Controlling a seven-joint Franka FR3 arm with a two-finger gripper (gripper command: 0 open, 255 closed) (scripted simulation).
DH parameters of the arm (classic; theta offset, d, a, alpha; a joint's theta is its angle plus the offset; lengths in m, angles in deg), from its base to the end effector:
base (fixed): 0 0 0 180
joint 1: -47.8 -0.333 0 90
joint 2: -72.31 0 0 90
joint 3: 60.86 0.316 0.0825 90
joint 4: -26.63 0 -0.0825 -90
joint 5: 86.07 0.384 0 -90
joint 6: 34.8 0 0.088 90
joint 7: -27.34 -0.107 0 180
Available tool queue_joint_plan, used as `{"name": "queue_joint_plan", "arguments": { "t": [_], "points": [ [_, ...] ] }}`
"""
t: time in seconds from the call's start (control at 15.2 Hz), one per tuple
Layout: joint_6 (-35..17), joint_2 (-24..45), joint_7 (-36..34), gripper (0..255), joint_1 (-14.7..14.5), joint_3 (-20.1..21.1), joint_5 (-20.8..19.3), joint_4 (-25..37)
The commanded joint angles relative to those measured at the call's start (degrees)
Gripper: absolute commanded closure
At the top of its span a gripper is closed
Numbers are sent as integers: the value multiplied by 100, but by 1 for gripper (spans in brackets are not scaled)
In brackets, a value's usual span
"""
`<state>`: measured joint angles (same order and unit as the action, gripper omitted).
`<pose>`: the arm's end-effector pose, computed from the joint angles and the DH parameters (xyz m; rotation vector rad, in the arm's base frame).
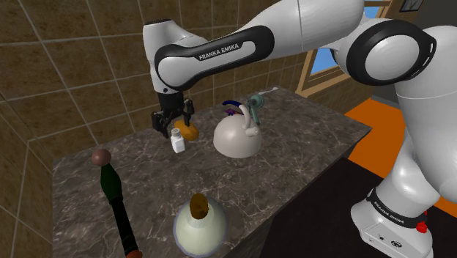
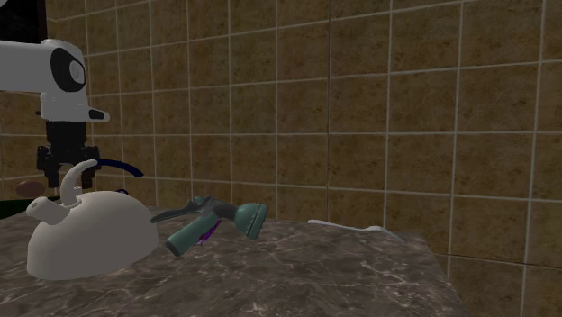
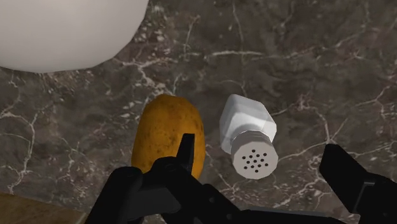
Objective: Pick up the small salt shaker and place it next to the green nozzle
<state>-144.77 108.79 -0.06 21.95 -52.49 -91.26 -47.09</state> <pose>0.6210 0.3848 0.3788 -3.1333 -0.1906 -0.0021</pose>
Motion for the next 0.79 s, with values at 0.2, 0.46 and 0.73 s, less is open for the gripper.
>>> {"name": "queue_joint_plan", "arguments": {
  "t": [0.2,0.46,0.73],
  "points": [
    [665,-103,23,0,-20,14,22,564],
    [665,-103,23,0,-20,14,22,564],
    [664,-103,23,0,-20,14,22,563]
  ]
}}
